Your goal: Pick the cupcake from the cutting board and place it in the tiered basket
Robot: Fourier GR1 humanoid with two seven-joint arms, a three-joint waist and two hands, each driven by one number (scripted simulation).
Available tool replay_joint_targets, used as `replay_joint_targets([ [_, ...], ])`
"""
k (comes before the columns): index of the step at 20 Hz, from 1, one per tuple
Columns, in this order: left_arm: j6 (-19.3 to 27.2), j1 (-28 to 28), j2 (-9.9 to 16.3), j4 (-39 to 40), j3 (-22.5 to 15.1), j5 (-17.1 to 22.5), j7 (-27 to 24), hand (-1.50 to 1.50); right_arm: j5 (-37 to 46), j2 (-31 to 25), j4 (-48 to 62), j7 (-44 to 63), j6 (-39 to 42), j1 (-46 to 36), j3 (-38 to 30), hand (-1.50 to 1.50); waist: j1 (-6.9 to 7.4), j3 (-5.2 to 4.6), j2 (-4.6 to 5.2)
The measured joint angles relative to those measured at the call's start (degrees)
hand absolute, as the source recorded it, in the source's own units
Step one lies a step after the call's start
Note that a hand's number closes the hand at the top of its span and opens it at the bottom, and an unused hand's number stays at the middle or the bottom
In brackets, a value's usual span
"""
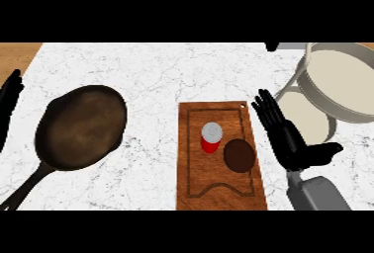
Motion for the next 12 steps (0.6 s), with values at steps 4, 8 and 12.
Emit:
replay_joint_targets([
  [4,2.1,0.2,-5.9,-3.4,-2.2,0.2,1.5,0.0,-5.3,-2.3,-1.7,-1.9,4.4,-0.9,-6.3,1.5,-0.23,-0.32,0.09],
  [8,4.0,0.5,-12.8,-5.5,-4.9,2.0,2.2,0.0,-11.1,-1.8,-1.5,-4.1,3.7,-1.4,-13.5,-1.5,-1.81,0.05,0.08],
  [12,6.0,0.1,-18.6,-7.3,-8.2,2.1,3.8,0.0,-20.4,-0.7,0.9,0.1,12.4,0.5,-14.6,-1.5,-0.92,-0.2,0.36],
])
